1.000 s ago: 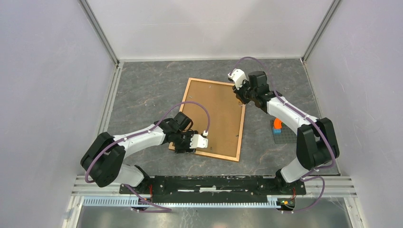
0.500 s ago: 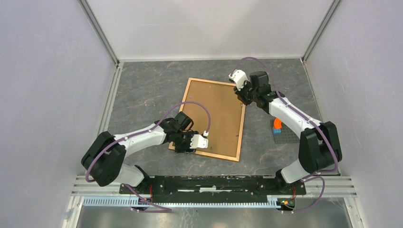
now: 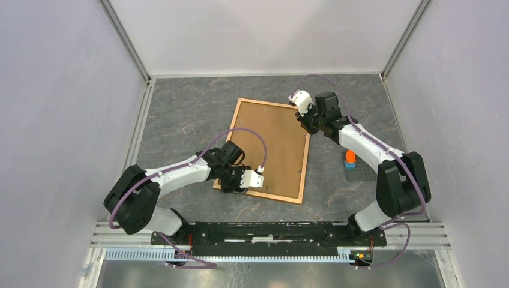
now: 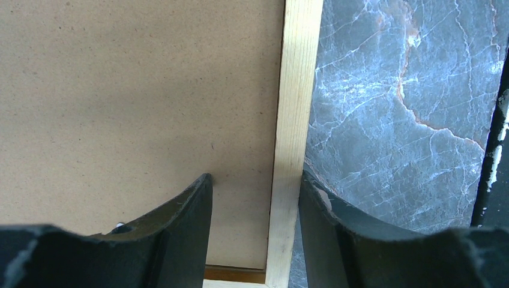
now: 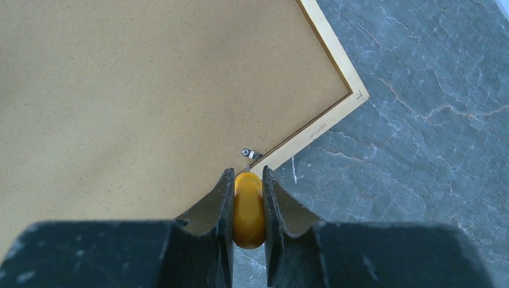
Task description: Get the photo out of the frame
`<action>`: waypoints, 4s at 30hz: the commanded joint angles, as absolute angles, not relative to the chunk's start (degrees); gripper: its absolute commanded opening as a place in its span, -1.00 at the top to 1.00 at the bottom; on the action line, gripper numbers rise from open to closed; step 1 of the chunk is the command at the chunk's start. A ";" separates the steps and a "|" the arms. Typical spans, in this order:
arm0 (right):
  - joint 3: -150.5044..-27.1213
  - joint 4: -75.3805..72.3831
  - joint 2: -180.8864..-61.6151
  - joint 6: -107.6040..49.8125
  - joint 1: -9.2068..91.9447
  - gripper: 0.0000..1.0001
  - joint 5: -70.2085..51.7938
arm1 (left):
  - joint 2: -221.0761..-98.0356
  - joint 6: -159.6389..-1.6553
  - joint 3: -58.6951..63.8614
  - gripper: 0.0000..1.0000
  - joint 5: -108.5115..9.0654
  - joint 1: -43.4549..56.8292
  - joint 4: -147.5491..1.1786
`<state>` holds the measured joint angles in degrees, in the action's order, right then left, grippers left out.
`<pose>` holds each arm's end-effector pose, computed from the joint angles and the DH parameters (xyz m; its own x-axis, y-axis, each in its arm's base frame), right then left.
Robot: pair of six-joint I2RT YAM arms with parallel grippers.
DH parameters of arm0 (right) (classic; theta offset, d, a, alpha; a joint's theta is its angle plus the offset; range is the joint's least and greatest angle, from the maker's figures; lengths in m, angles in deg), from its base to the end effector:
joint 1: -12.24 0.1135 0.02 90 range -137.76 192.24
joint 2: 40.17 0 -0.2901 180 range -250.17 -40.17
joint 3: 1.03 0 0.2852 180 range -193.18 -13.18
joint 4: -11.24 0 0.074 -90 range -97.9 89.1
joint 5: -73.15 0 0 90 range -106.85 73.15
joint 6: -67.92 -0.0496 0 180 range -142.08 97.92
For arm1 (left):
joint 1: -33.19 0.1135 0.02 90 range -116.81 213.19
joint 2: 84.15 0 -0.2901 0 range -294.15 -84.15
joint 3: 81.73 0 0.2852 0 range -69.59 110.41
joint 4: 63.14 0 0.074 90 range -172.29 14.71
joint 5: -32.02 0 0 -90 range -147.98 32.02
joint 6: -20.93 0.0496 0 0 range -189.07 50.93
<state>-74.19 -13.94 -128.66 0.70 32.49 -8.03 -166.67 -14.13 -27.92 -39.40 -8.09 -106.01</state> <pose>0.3548 0.1390 0.2482 -0.3871 -0.5506 -0.7396 -0.6522 0.7305 -0.2025 0.1929 -0.1904 0.1493 0.1642 0.8883 -0.4290 0.9863 -0.1413 0.0850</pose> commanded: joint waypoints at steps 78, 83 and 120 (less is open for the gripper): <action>-74.48 -7.61 -131.96 -3.27 32.72 1.00 -3.41 | -172.52 -12.95 -30.43 0.30 -42.01 -7.61 -104.48; -75.58 -8.22 -131.80 -3.26 32.72 1.00 -3.46 | -172.58 -13.03 -30.42 0.30 -41.99 -7.60 -104.48; -61.07 -26.07 -108.82 -0.74 31.34 1.00 2.50 | -174.04 -32.13 -26.65 0.22 -45.53 -14.16 -96.19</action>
<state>-62.00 -26.44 -110.47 -2.25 31.57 5.33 -171.50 -28.49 -24.22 -44.88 -14.43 -95.54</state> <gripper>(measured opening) 0.223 0.397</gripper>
